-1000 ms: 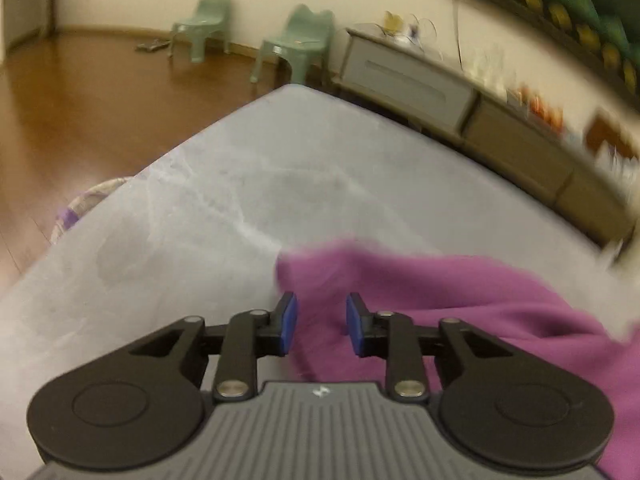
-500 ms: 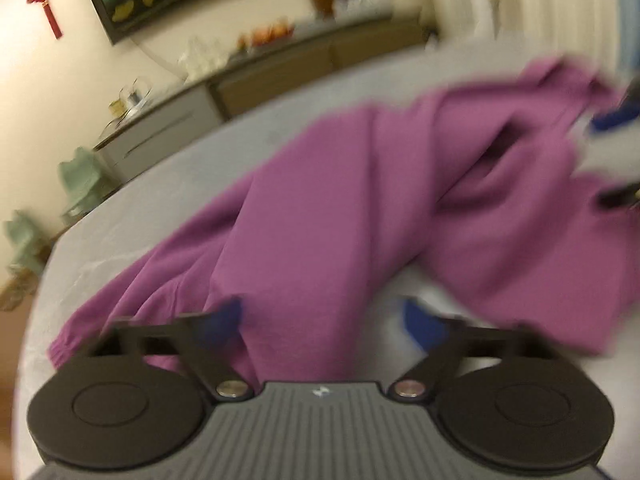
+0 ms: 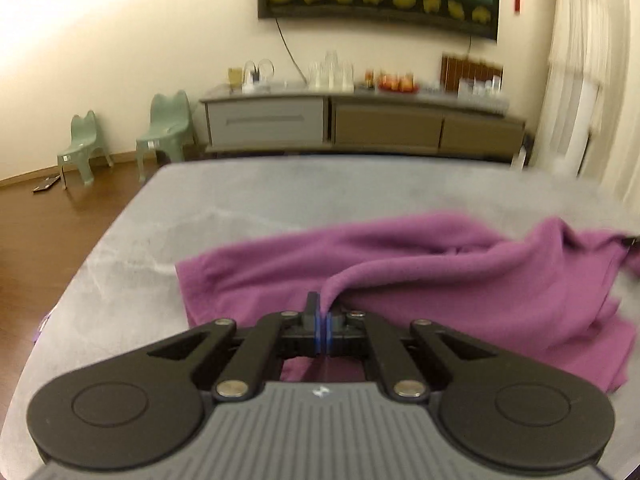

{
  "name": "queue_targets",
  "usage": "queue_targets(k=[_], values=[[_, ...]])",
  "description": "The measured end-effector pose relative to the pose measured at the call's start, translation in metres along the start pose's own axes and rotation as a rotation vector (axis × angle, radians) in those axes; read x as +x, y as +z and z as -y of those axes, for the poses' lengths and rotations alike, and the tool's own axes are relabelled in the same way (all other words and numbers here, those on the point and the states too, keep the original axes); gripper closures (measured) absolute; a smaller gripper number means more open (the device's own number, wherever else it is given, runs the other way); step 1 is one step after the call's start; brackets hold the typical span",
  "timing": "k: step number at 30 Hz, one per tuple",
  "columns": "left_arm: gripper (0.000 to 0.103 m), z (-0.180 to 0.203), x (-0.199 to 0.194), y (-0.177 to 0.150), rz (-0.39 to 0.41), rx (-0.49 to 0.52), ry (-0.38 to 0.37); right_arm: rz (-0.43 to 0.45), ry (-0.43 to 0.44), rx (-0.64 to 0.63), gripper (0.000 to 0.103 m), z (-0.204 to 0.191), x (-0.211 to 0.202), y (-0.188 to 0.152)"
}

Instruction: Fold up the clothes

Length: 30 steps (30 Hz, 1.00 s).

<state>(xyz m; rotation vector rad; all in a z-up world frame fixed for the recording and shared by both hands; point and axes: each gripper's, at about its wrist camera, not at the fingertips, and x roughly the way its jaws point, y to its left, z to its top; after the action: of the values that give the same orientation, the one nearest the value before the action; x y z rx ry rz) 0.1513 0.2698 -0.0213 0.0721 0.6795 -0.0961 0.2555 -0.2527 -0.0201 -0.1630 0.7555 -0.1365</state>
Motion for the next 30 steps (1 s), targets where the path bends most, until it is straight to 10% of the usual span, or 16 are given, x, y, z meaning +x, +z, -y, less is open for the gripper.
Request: queue_targets(k=[3,5,7,9,15,17,20,22,24,30], values=[[0.1,0.002,0.021,0.004,-0.026,0.024,0.033,-0.034,0.136,-0.02,0.008,0.001,0.018,-0.011],[0.101,0.003,0.022,0.017,0.004,0.02,0.056,-0.036,0.187,0.01,0.032,0.002,0.019,-0.006],[0.101,0.006,0.01,0.035,0.066,0.006,0.069,-0.056,0.209,0.035,0.089,0.0,0.017,0.004],[0.101,-0.002,-0.018,0.051,0.146,-0.037,0.054,-0.043,0.197,0.018,0.091,-0.011,-0.002,0.011],[0.1,-0.046,-0.105,0.026,0.287,-0.058,0.038,0.244,0.381,-0.021,0.092,0.002,-0.131,0.017],[0.1,-0.06,-0.103,0.004,0.19,-0.04,0.054,0.309,0.531,-0.107,0.092,0.008,-0.174,-0.014],[0.1,-0.074,-0.093,-0.027,0.033,0.002,0.091,0.098,0.581,-0.209,0.083,0.005,-0.169,-0.065],[0.1,-0.065,-0.075,-0.037,-0.059,0.067,0.155,-0.055,0.523,-0.25,0.056,0.004,-0.148,-0.089],[0.1,-0.054,-0.067,-0.037,-0.083,0.11,0.181,-0.143,0.473,-0.235,0.056,0.011,-0.133,-0.101],[0.099,-0.016,-0.067,-0.016,-0.032,0.159,0.152,0.12,0.537,0.123,0.039,0.025,-0.144,-0.052]])
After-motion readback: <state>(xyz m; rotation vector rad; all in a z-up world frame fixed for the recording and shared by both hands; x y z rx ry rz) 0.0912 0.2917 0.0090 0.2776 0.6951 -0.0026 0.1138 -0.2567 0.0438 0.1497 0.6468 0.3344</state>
